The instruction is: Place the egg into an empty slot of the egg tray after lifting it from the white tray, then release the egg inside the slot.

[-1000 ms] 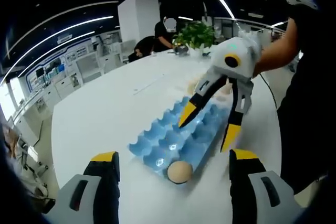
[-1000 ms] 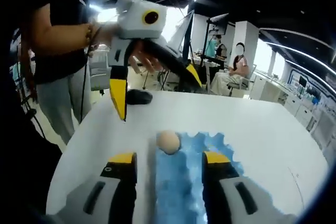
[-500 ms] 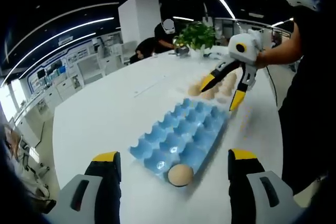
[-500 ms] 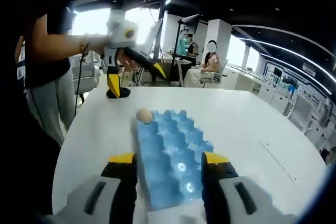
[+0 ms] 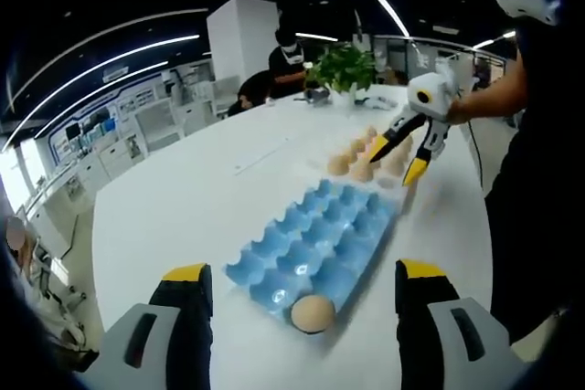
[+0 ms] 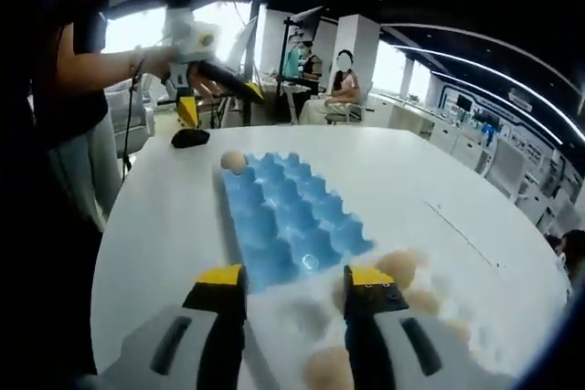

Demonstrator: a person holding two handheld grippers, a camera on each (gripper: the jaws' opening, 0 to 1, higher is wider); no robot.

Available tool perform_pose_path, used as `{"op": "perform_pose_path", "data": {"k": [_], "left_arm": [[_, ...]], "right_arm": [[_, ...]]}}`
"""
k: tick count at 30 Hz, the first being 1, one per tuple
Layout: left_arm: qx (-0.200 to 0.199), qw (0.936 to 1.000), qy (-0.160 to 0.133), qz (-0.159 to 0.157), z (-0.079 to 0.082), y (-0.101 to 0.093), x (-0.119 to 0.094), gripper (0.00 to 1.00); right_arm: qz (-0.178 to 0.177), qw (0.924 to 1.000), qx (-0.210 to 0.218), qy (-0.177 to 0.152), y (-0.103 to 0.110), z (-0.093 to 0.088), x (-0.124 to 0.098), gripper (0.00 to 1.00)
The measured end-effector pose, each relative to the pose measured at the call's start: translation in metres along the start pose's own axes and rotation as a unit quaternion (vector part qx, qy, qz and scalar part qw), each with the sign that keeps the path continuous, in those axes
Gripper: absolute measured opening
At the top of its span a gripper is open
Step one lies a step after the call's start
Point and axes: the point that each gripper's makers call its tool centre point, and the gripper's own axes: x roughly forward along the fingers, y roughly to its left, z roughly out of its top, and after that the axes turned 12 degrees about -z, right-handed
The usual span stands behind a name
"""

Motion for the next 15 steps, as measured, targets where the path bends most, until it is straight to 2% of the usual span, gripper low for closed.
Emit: {"op": "perform_pose_path", "data": {"k": [6, 15], "left_arm": [[0.000, 1.0000, -0.001, 0.004, 0.002, -0.003, -0.002, 0.82], [0.000, 1.0000, 0.001, 0.010, 0.004, -0.003, -0.003, 0.82]], "right_arm": [[-0.014, 0.9997, 0.006, 0.020, -0.013, -0.019, -0.014, 0.42], [-0.026, 0.9991, 0.006, 0.034, -0.022, -0.031, -0.022, 0.38]]}}
